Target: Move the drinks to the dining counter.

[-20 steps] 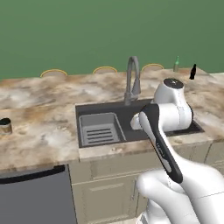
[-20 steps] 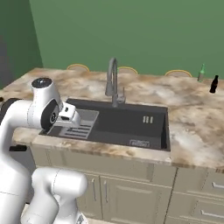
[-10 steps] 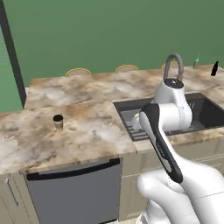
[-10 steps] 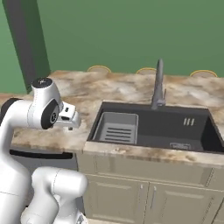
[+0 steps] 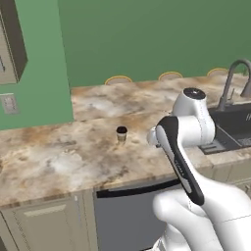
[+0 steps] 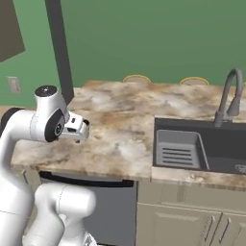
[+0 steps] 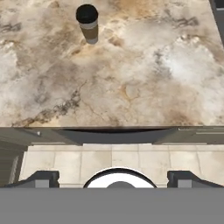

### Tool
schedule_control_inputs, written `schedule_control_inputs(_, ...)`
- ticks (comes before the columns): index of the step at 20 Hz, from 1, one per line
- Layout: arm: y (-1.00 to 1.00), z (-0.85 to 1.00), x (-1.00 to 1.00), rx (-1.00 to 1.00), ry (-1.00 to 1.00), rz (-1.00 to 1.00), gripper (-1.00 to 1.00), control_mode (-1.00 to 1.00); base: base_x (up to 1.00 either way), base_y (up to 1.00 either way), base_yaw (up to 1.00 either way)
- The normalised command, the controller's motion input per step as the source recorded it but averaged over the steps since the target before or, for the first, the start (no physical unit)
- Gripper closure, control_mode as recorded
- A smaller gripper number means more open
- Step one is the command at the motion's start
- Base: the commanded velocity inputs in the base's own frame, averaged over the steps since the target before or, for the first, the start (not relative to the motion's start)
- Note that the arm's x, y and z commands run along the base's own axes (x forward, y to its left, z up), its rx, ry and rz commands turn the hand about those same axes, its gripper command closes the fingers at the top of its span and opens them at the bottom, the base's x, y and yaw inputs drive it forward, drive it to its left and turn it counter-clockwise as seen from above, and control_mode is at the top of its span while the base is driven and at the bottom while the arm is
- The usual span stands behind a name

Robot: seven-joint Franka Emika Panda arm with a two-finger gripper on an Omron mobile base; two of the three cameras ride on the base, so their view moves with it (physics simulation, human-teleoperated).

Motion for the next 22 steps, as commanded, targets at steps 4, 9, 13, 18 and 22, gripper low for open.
schedule_control_inputs(4,0.0,0.0,0.0,0.0,0.0,0.0,-1.0,1.0,0.34,0.62,0.07)
schedule_control_inputs(9,0.0,0.0,0.0,0.0,0.0,0.0,-1.0,1.0,0.27,0.54,0.14)
schedule_control_inputs(13,0.0,0.0,0.0,0.0,0.0,0.0,-1.0,1.0,0.38,0.13,0.02)
schedule_control_inputs(18,0.0,0.0,0.0,0.0,0.0,0.0,-1.0,1.0,0.49,0.0,0.0)
schedule_control_inputs(22,0.0,0.0,0.0,0.0,0.0,0.0,-1.0,1.0,0.45,-0.01,-0.01)
